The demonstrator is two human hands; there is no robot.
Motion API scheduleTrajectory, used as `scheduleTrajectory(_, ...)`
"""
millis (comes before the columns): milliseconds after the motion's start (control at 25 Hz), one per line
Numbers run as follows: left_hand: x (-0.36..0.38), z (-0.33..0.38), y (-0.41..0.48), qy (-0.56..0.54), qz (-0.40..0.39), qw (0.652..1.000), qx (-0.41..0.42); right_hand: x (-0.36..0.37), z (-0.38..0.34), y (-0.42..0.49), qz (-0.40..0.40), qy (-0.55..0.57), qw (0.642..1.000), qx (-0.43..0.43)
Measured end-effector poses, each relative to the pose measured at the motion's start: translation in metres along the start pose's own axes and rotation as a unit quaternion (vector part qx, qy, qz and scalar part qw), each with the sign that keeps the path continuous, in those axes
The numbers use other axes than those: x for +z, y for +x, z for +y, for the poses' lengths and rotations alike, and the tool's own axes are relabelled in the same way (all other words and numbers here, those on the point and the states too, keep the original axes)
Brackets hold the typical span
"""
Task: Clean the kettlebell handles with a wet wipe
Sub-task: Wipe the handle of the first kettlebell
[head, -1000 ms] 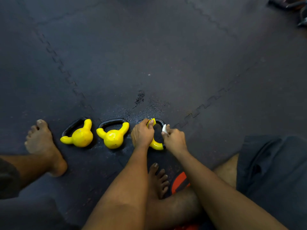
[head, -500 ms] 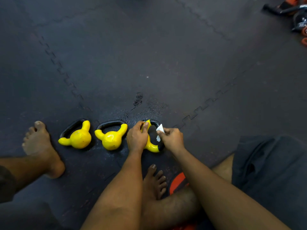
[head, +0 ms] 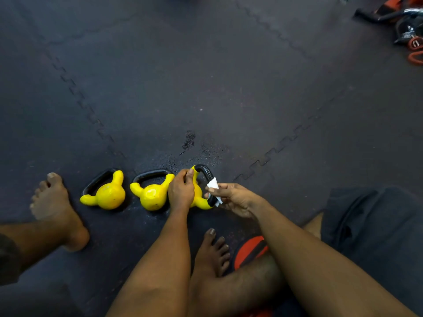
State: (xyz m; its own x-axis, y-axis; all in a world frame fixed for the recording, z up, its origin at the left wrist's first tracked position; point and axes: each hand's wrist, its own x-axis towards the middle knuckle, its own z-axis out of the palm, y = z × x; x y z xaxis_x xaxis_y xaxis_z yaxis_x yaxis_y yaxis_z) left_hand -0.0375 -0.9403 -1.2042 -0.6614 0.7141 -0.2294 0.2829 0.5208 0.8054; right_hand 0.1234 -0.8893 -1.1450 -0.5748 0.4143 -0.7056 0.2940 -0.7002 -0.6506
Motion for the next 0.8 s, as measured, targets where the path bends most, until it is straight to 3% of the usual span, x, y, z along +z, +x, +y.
scheduleTrajectory(120, 0.000, 0.000, 0.001, -0.012, 0.023, 1.000, -0.017, 0.002, -0.006, 0.009, 0.013, -0.017, 1.000, -0.022)
scheduleTrajectory(240, 0.006, 0.011, -0.006, 0.007, 0.043, 0.998, -0.043, -0.001, -0.004, 0.019, 0.163, -0.125, 0.977, -0.046)
scheduleTrajectory(320, 0.013, 0.023, -0.012, 0.057, 0.046, 0.996, -0.050, -0.003, 0.004, 0.028, 0.304, -0.269, 0.913, -0.032)
scheduleTrajectory(400, 0.020, 0.031, -0.016, 0.108, 0.040, 0.992, -0.046, 0.005, 0.012, 0.031, 0.396, -0.334, 0.855, -0.011)
scheduleTrajectory(520, 0.023, 0.036, -0.012, 0.120, 0.042, 0.989, -0.069, 0.019, 0.007, 0.031, 0.458, -0.284, 0.841, -0.045)
scheduleTrajectory(680, 0.033, 0.068, 0.006, 0.075, 0.074, 0.991, -0.083, 0.006, -0.032, 0.030, 0.486, -0.230, 0.833, -0.128)
scheduleTrajectory(800, 0.047, 0.107, 0.033, 0.027, 0.052, 0.995, -0.083, -0.026, -0.075, 0.045, 0.499, -0.238, 0.816, -0.168)
